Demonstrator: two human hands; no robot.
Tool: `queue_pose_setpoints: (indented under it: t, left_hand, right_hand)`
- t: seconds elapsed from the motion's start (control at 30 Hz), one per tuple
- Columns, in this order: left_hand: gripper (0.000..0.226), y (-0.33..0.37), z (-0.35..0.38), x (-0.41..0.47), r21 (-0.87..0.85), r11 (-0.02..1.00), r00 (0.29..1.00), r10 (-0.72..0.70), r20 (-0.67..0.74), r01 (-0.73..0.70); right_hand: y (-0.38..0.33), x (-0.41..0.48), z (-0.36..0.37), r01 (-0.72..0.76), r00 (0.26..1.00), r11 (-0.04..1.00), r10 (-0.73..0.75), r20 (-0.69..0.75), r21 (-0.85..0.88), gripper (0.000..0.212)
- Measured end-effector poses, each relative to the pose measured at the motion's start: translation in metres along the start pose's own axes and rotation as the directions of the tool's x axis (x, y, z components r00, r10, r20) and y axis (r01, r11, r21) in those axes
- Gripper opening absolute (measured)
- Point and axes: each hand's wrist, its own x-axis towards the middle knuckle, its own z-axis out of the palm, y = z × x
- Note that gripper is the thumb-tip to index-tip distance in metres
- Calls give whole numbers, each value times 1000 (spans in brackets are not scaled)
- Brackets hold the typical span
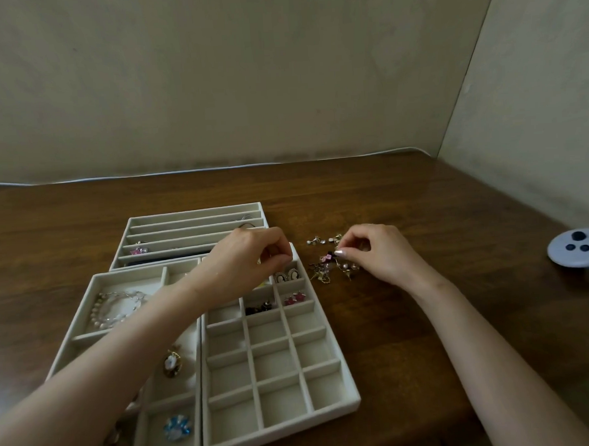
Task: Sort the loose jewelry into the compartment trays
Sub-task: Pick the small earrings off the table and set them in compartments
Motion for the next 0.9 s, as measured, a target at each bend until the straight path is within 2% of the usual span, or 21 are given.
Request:
queue_pose_setpoints:
  t: [0.47,0.67,0.77,0.9]
  left_hand:
    - [7,0,2,0,6,1000,1000,9,1,-9]
    - [7,-1,3,-1,-4,1000,1000,4,-15,-4]
    - [9,1,3,0,4,1000,999,14,-31,-14]
    - [15,5,3,-1,2,1000,998,24,-51,-24]
  right_hand:
    - [-1,5,16,0,999,999,-2,-33,-50,13]
    - [-2,5,15,-7,997,1000,7,-71,6,14]
    - [-8,0,10,-3,995,982,23,-101,188,12]
    - [-19,-6,1,46,997,862,-7,-80,505,12]
